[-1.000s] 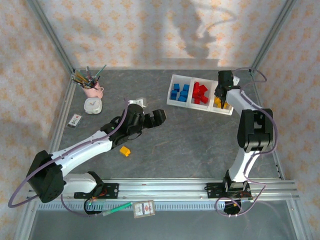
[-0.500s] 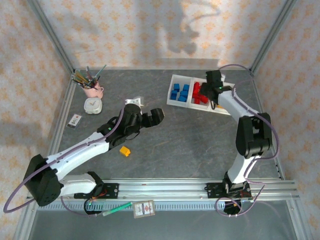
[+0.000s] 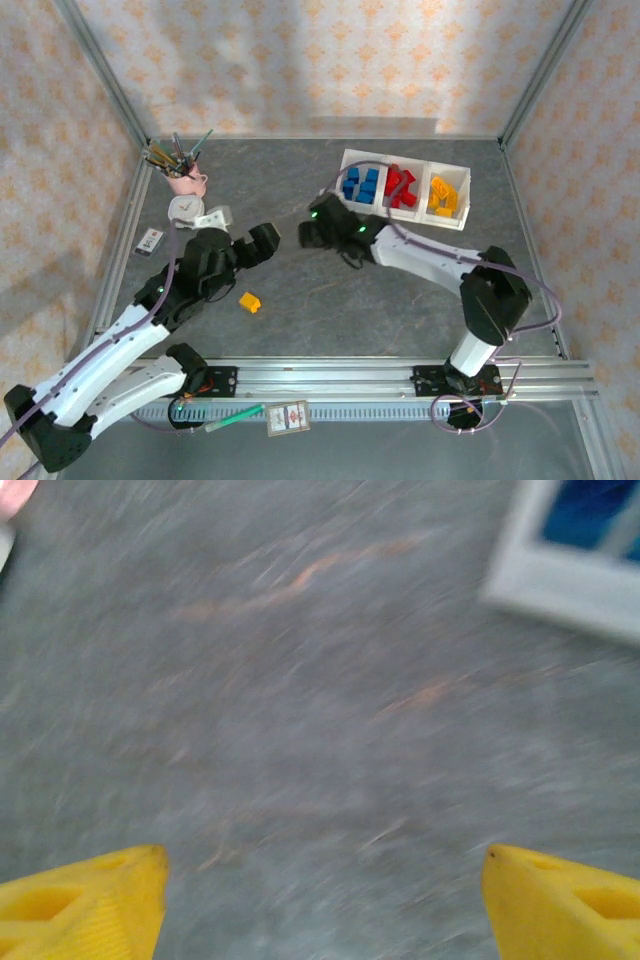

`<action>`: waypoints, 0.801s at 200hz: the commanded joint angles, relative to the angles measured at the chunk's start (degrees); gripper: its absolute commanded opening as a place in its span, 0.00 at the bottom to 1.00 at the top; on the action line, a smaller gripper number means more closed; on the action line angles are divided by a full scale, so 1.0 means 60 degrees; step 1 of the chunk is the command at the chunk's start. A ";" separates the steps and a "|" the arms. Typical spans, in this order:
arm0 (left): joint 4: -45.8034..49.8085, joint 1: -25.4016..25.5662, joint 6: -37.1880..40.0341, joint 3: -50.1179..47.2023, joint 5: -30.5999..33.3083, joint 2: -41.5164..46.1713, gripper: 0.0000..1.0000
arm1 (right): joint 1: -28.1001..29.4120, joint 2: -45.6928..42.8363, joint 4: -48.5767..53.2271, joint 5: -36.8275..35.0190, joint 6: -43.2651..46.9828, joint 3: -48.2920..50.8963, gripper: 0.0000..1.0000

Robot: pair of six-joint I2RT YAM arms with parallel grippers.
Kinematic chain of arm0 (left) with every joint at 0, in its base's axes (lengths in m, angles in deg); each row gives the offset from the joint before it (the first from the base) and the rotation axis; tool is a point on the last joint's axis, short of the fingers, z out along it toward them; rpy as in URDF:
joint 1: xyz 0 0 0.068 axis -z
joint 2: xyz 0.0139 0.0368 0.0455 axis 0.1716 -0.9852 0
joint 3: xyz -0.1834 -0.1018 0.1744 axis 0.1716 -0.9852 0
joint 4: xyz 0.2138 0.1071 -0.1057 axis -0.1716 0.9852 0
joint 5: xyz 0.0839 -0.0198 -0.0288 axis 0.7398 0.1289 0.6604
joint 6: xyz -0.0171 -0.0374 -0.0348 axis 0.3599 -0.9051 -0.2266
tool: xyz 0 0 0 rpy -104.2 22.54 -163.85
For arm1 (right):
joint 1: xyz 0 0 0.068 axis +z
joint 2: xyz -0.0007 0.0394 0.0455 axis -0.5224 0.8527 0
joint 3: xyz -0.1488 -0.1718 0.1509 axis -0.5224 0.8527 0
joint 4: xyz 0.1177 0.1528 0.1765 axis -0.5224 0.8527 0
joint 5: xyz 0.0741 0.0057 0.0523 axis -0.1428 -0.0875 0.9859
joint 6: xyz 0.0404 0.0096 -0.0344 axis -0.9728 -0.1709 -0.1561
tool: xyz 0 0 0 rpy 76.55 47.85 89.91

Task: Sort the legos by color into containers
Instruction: Pick up the lego from the bottom-left of the table.

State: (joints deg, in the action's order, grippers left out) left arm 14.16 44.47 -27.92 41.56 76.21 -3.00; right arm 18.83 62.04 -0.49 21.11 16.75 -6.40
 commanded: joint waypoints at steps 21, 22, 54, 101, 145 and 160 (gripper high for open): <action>0.2596 -0.0253 -0.0973 -0.0034 0.0960 0.1061 0.99 | 0.1963 0.1569 -0.0130 0.0354 -0.0307 -0.0820 0.85; 0.2643 -0.0255 -0.0994 -0.0031 0.0979 0.1078 0.99 | 0.1988 0.1616 -0.0148 0.0379 -0.0301 -0.0855 0.85; 0.3641 -0.0286 -0.1541 0.0142 0.1629 0.1546 0.99 | 0.2859 0.2630 -0.0517 0.0722 -0.0092 -0.1529 0.85; 0.4190 -0.0315 -0.1995 0.0230 0.2125 0.1939 0.99 | 0.3229 0.3510 -0.0790 0.1017 0.0412 -0.2004 0.84; 0.4261 -0.0317 -0.2244 0.0093 0.2382 0.2148 0.99 | 0.3243 0.4360 -0.0602 0.1004 0.0698 -0.2773 0.73; 0.4225 -0.0323 -0.2245 0.0065 0.2381 0.2193 0.99 | 0.3264 0.4580 -0.0489 0.0956 0.0768 -0.2976 0.67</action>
State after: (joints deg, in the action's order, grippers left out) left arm 37.28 43.09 -40.14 41.47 88.12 9.26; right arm 38.11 87.39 -4.39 27.49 19.79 -21.46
